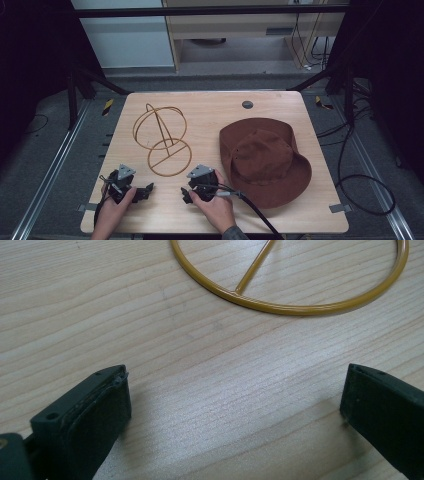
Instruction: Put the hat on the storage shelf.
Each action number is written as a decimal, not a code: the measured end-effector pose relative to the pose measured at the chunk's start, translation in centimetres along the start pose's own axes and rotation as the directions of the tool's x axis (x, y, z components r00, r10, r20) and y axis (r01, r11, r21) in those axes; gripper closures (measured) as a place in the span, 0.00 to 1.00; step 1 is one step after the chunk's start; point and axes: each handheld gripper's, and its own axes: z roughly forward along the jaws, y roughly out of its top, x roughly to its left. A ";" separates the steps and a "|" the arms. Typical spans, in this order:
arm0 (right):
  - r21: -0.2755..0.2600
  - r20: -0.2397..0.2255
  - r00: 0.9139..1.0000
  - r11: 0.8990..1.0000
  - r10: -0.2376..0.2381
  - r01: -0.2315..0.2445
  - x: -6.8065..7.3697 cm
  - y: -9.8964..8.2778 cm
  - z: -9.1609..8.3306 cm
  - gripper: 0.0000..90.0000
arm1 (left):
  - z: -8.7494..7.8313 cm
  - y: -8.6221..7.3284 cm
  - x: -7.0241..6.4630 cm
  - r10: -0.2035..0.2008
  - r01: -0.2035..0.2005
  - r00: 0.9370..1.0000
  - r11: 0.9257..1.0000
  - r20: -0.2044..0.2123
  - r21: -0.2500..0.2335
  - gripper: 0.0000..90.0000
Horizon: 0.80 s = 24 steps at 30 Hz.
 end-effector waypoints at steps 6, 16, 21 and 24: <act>0.001 -0.004 1.000 1.000 0.000 0.000 0.0 0.0 0.0 0.17 | 0.0 0.0 0.0 -0.002 0.002 1.000 1.000 -0.001 -0.001 0.00; 0.045 -0.003 1.000 0.999 -0.010 0.010 0.0 0.4 -0.3 0.18 | 0.0 0.0 -0.1 -0.002 0.002 1.000 1.000 -0.001 0.000 0.00; 0.038 0.012 0.998 0.998 -0.056 0.056 -0.2 1.5 -2.1 0.18 | 0.0 0.0 -0.1 -0.002 0.002 1.000 1.000 -0.001 -0.001 0.00; 0.024 0.010 0.996 0.996 -0.090 0.090 -0.6 2.5 -4.0 0.18 | 0.0 0.0 -0.1 -0.002 0.002 1.000 1.000 -0.001 0.000 0.00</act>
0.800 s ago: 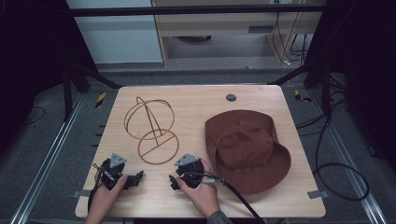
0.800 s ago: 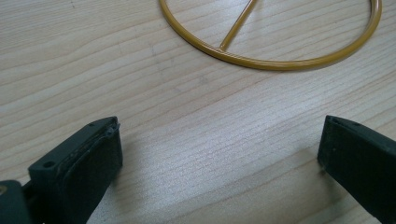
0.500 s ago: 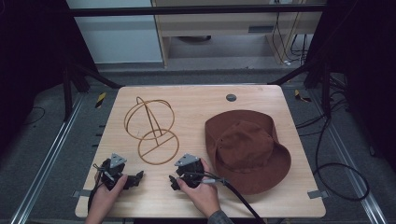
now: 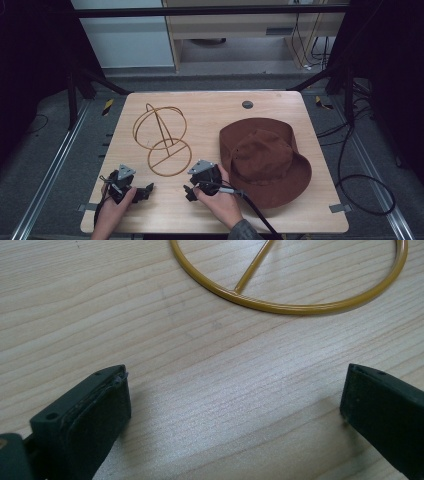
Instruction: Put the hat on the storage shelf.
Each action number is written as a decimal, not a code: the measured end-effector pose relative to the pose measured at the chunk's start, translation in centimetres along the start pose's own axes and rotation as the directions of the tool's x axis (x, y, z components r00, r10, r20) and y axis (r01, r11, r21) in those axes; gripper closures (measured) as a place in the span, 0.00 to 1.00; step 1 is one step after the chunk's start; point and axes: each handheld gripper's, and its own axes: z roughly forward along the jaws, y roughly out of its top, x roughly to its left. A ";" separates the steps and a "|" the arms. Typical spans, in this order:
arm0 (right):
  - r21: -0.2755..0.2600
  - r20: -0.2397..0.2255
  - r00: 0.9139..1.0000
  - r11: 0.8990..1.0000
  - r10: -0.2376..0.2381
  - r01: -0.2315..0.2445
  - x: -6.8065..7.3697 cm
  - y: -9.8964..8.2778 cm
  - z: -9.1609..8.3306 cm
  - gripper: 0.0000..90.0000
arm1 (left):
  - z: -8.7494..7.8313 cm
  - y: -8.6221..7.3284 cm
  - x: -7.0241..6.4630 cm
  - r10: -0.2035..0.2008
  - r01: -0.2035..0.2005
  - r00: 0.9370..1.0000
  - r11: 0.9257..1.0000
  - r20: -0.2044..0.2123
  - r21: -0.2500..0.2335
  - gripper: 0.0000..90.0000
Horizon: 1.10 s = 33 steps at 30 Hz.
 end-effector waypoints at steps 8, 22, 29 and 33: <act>-0.020 0.029 0.998 0.998 -0.060 0.061 -1.8 1.4 -5.3 0.17 | 0.0 0.0 0.0 -0.003 0.003 1.000 1.000 -0.001 -0.002 0.00; 0.018 0.072 0.997 1.000 -0.016 0.015 -7.6 2.2 -11.4 0.16 | 0.0 0.0 0.0 -0.001 0.001 1.000 1.000 -0.001 0.001 0.00; 0.058 0.089 0.996 0.998 0.016 -0.021 -10.1 0.9 -12.9 0.15 | -0.1 0.0 -0.1 0.001 -0.001 1.000 1.000 -0.003 0.003 0.00; 0.070 0.095 0.994 0.996 0.045 -0.052 -11.6 0.2 -13.7 0.15 | -0.1 0.0 -0.1 0.001 -0.001 1.000 1.000 -0.003 0.002 0.00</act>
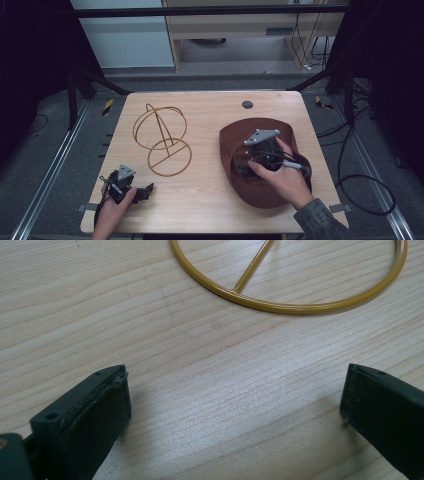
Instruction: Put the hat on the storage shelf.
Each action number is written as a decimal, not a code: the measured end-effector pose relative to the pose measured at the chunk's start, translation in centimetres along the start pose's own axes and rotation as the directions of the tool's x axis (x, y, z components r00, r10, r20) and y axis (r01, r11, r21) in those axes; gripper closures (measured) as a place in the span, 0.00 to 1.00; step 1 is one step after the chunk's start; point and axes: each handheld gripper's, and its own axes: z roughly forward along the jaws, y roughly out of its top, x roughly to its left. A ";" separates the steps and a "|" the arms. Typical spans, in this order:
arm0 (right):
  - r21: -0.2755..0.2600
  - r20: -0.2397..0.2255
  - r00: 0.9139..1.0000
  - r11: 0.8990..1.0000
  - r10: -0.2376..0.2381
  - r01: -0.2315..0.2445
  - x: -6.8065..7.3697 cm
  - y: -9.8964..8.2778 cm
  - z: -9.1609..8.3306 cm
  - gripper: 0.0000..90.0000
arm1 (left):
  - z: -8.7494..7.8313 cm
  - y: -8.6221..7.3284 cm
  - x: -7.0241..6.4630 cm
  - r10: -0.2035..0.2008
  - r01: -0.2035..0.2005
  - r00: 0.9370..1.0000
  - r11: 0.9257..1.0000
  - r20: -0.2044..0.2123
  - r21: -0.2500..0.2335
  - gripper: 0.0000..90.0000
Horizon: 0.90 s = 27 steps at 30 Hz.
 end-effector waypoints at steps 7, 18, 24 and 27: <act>0.039 0.012 0.999 0.998 0.052 -0.052 -3.1 -1.3 -1.0 0.16 | 0.0 0.0 0.0 -0.002 0.002 1.000 1.000 0.001 0.001 0.00; 0.084 0.045 0.996 0.993 0.077 -0.081 -5.8 -1.4 -2.1 0.18 | 0.0 0.0 0.0 -0.003 0.003 1.000 1.000 0.001 0.001 0.00; 0.118 0.062 0.995 0.990 0.075 -0.082 -7.1 -0.7 -2.1 0.21 | 0.0 0.0 0.0 -0.002 0.002 1.000 1.000 0.001 0.001 0.00; 0.142 0.060 0.996 0.987 0.072 -0.080 -7.7 -0.3 -1.9 0.26 | 0.0 0.0 0.0 -0.003 0.003 1.000 1.000 0.001 0.001 0.00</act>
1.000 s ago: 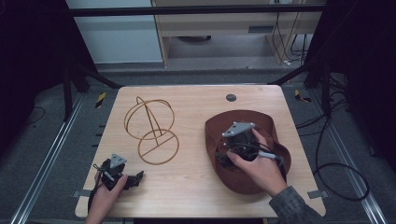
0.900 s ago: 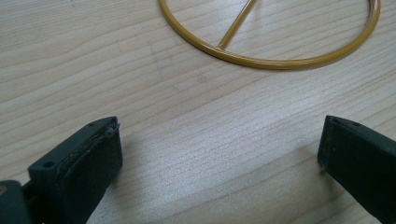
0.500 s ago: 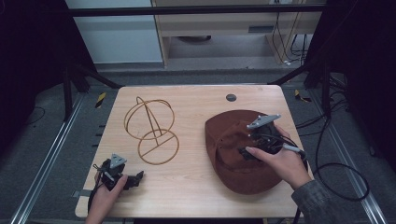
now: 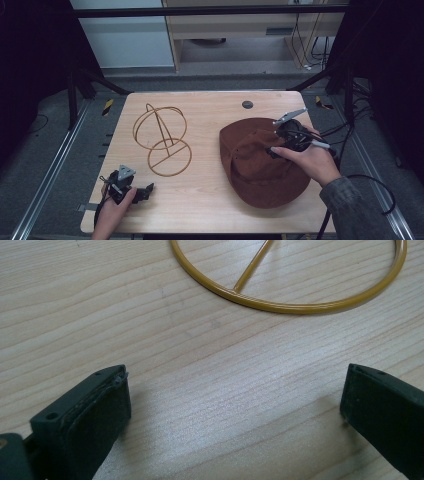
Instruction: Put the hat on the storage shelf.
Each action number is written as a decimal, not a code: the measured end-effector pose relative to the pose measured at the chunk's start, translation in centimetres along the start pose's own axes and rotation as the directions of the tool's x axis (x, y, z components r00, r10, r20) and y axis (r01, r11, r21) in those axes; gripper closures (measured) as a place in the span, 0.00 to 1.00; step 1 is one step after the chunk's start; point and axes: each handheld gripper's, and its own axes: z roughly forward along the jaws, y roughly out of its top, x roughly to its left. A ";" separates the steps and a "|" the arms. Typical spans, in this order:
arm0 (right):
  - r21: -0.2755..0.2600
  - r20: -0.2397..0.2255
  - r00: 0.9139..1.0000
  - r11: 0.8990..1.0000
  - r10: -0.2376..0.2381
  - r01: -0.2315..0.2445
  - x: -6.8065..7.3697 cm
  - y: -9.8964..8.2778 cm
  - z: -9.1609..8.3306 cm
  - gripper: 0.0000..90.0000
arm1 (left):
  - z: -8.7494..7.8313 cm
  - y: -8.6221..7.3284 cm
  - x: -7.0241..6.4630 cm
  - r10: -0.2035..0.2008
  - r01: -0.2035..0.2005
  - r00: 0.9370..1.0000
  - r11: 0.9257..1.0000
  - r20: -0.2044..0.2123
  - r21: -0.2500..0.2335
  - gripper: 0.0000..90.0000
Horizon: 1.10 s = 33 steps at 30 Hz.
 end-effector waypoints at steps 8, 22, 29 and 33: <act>0.042 -0.023 1.000 0.999 0.003 -0.002 -1.0 0.8 0.4 0.36 | 0.0 0.0 0.0 0.000 0.000 1.000 1.000 0.000 0.001 0.00; 0.078 -0.062 0.997 0.996 0.049 -0.044 -2.0 1.9 2.0 0.31 | 0.0 0.0 0.0 -0.003 0.003 1.000 1.000 -0.001 -0.002 0.00; 0.073 -0.092 0.993 0.995 0.073 -0.067 -1.3 1.8 3.8 0.19 | 0.0 0.0 0.0 -0.004 0.004 1.000 1.000 -0.001 -0.003 0.00; 0.075 -0.108 0.991 0.995 0.077 -0.070 -1.0 1.8 4.8 0.16 | 0.0 0.0 0.0 -0.003 0.003 1.000 1.000 0.001 -0.003 0.00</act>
